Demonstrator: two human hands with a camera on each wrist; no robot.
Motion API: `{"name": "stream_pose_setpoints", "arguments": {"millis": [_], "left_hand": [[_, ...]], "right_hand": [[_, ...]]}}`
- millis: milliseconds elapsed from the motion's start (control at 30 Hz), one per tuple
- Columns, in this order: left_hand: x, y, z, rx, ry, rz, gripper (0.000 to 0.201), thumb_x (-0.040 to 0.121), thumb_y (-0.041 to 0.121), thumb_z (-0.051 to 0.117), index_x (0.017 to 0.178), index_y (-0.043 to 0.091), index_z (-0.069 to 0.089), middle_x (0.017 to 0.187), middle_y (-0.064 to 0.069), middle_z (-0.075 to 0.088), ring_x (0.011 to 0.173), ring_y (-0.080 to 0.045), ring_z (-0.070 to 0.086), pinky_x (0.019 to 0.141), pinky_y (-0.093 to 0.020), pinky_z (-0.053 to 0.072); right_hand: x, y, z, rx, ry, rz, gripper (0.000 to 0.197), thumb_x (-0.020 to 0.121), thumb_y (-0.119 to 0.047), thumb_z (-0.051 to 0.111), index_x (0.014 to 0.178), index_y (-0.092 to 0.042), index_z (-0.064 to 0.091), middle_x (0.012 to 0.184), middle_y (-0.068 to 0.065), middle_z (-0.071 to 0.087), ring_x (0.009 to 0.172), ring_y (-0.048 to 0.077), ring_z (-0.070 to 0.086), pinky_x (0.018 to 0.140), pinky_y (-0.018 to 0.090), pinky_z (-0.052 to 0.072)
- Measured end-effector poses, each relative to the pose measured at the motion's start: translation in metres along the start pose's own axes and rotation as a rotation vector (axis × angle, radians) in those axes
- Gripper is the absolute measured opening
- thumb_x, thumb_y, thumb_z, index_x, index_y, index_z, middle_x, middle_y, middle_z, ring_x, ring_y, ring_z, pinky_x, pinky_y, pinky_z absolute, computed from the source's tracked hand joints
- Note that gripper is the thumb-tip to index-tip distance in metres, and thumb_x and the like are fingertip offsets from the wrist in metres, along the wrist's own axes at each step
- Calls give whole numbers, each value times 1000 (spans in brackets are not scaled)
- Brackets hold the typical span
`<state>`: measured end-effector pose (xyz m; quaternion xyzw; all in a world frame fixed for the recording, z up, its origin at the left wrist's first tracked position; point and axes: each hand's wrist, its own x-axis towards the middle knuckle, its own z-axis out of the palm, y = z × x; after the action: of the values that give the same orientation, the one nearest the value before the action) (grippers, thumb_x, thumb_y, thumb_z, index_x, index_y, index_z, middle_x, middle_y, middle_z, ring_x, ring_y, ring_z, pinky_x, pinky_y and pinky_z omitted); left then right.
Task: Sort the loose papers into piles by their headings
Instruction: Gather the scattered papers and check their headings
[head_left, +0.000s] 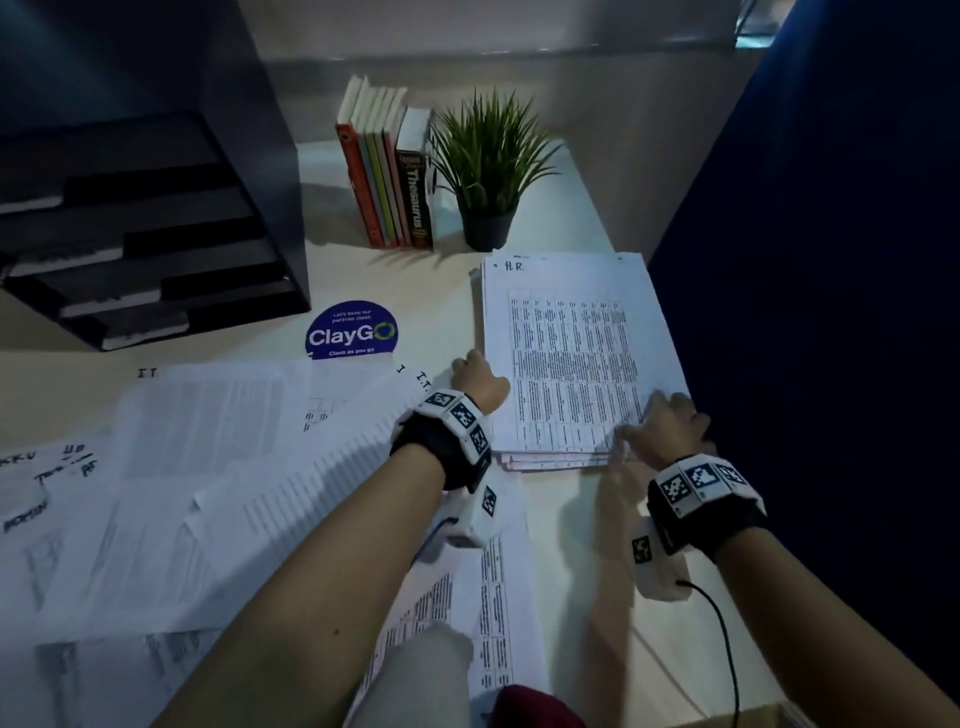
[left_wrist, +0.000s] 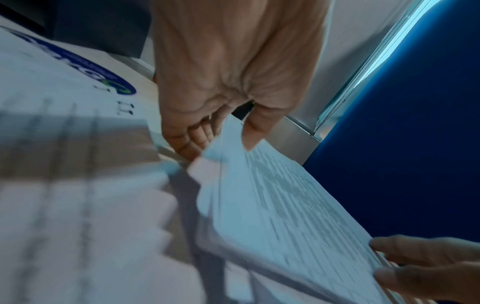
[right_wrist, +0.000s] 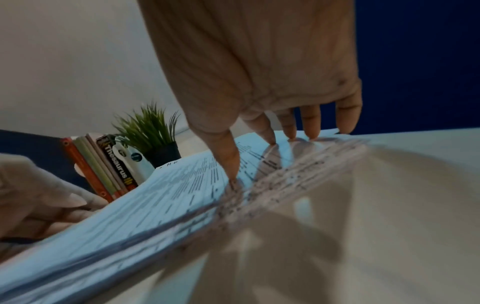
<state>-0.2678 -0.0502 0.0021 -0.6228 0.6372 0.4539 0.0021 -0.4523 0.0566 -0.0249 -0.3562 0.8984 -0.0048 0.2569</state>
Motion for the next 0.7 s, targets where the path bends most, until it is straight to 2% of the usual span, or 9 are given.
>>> {"name": "stream_pose_setpoints", "arguments": {"millis": [100,133,200,267,333,433,533,600,700], "left_hand": [[6,-33,-24,28,91,-16,57,89,19,50,140,7,27,144,-18,21,132,-34,28,107,-38,30],[7,-50,-35,33,146,-29,57,89,23,54,138,7,29,144,-18,21,133,-34,26,108,-38,28],[1,-83,-57,21,276,-42,63,88,32,58,138,5,30,145,-18,19,134,-34,21,108,-42,26],[-9,-114,-78,46,376,-46,72,86,40,60,138,3,28,144,-18,21,135,-33,20,108,-44,25],[-22,-145,-92,146,374,-80,82,81,51,61,138,2,27,141,-16,23,134,-32,22,107,-43,25],[-39,-180,-98,342,262,-156,100,67,67,64,135,2,27,137,-15,24,130,-31,23,103,-43,27],[-47,-193,-97,464,147,-161,107,58,75,64,131,4,28,135,-11,23,128,-30,24,97,-47,33],[-49,-194,-95,482,69,-127,95,64,68,66,128,5,35,136,-12,22,128,-33,25,98,-48,36],[-56,-189,-87,299,-17,47,56,84,32,64,130,8,44,135,-17,39,122,-33,42,97,-39,41]], "right_hand": [[-20,-16,4,49,109,1,52,88,-32,57,133,-12,40,150,13,16,135,34,17,106,54,23],[-30,-24,8,102,161,-58,50,88,-29,57,133,-13,42,149,13,18,134,33,19,106,52,23],[-54,-43,14,250,168,-249,40,89,-21,58,127,-11,49,140,15,34,125,30,35,102,45,32],[-77,-60,22,424,-23,-442,27,89,-15,58,115,-7,58,117,13,55,100,21,54,84,30,45],[-98,-74,34,448,-211,-552,18,88,-15,59,106,-9,63,103,7,63,85,16,59,72,24,44],[-122,-90,68,165,-264,-604,29,86,-20,61,115,-14,60,121,7,56,100,18,52,80,22,36],[-142,-101,96,-64,-226,-584,45,85,-26,59,129,-25,48,142,1,30,125,25,31,99,34,32],[-151,-105,103,-85,-179,-540,50,85,-29,59,132,-30,41,147,-5,21,129,27,24,97,42,35],[-154,-107,110,-78,-122,-490,51,85,-31,59,132,-32,39,149,-8,19,131,25,22,98,43,34]]}}
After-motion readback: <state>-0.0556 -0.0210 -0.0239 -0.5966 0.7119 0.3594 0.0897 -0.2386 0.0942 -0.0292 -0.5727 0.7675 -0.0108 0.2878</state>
